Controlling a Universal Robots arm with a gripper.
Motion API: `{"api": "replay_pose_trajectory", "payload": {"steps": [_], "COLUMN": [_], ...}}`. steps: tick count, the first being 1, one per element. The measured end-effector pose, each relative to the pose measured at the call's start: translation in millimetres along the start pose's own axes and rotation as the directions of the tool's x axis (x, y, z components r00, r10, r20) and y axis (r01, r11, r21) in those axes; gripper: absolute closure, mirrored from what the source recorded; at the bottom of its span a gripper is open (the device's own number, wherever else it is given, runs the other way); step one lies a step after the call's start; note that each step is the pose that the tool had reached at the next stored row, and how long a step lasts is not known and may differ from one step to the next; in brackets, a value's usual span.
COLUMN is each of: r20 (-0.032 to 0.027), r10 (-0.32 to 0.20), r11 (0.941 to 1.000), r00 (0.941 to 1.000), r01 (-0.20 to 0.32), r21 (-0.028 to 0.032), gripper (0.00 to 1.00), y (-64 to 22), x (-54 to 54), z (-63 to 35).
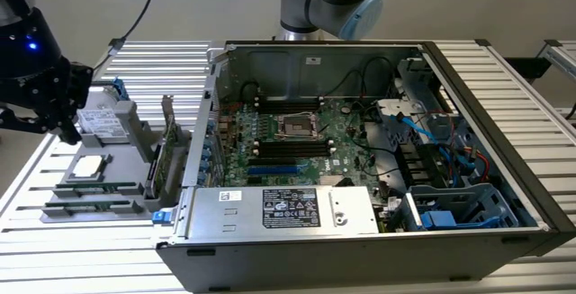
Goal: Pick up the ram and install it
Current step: 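Pick up the ram and move it above insertion slot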
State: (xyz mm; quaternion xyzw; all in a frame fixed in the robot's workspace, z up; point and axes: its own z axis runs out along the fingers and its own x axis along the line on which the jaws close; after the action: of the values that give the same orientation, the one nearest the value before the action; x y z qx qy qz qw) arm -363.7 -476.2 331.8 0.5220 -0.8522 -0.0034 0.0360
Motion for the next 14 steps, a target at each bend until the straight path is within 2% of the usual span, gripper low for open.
{"api": "replay_pose_trajectory", "payload": {"steps": [3,6,10,14], "r20": [-0.0025,-0.0051,-0.0088,-0.0125], "r10": [-0.055,-0.109,-0.182,-0.252], "r11": [0.9985,0.9940,0.9832,0.9677], "r00": [0.9985,0.9940,0.9832,0.9678], "r01": [0.055,0.109,0.182,0.252], "r21": [0.0032,0.0061,0.0099,0.0131], "gripper": [0.90,0.90,0.90,0.90], "y": [0.0,0.0,-0.1,-0.1], "x": [0.0,-0.1,-0.1,-0.2], "z": [0.6,1.3,2.2,3.4]}}
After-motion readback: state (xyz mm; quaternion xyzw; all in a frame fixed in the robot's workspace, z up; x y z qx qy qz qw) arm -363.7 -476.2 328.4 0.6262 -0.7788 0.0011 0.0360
